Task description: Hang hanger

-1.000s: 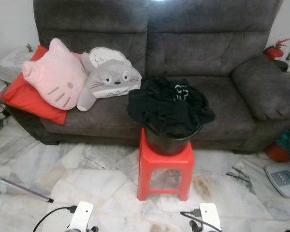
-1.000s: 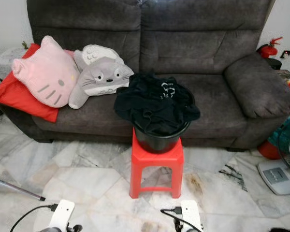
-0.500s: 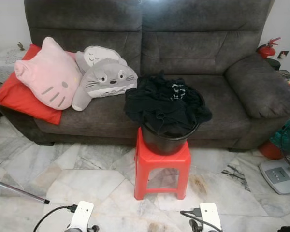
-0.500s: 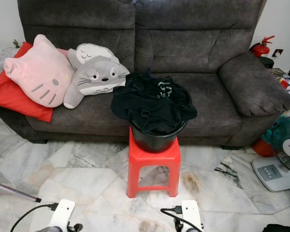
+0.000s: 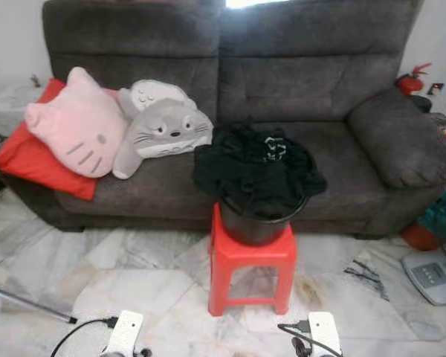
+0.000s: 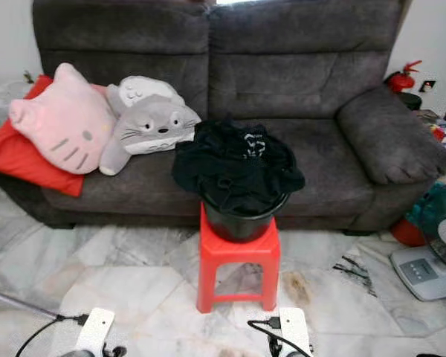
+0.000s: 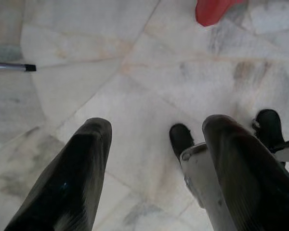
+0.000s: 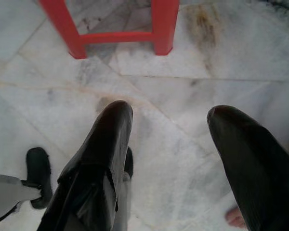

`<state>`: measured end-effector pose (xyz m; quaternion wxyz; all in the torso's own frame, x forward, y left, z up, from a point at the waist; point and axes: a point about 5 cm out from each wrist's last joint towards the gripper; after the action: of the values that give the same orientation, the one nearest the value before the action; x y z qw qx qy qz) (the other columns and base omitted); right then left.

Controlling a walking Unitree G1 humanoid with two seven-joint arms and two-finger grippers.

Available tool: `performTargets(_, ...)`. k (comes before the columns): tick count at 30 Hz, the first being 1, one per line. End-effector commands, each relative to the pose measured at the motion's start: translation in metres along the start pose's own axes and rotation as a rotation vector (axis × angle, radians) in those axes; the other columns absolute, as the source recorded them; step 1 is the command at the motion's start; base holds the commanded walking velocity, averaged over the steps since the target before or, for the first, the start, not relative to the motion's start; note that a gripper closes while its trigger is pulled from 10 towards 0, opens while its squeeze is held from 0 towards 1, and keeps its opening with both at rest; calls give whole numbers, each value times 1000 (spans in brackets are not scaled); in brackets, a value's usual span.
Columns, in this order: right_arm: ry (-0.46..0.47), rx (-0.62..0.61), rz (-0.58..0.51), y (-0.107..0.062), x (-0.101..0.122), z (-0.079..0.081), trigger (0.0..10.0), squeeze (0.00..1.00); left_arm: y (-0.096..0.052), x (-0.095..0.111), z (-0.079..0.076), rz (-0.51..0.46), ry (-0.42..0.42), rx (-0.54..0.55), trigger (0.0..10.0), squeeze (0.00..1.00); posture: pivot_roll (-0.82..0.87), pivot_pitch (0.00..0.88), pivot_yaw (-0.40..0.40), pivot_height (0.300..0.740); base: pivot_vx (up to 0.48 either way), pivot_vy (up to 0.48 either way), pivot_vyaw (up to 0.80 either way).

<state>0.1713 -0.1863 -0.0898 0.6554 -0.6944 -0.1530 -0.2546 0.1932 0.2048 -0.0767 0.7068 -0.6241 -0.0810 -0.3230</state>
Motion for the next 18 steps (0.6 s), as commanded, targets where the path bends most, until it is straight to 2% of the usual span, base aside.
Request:
performTargets(1, 11, 8, -15, 1, 4, 4, 10000, 0, -1, -6, 2, 20, -5, 6, 10000, 0, -60, 0, 0, 740, 296, 0, 0)
performTargets(16, 11, 10, -23, 1, 5, 4, 10000, 0, -1, -5, 3, 20, 4, 9, 10000, 0, -60, 0, 0, 740, 293, 0, 0)
performTargets(18, 12, 10, -23, 1, 5, 4, 10000, 0, -1, -5, 3, 18, 1, 11, 10000, 0, -60, 0, 0, 740, 0, 0, 0)
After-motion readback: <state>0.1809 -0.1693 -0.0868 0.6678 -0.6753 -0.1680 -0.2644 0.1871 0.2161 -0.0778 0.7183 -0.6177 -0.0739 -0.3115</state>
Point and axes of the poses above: a point about 5 cm out from each wrist's last joint towards the gripper, its own y axis pointing out of the wrist towards the gripper, its own x axis along the axis of the wrist's last joint, z = x × y, and after that the axes turned 8 degrees about y, right-handed
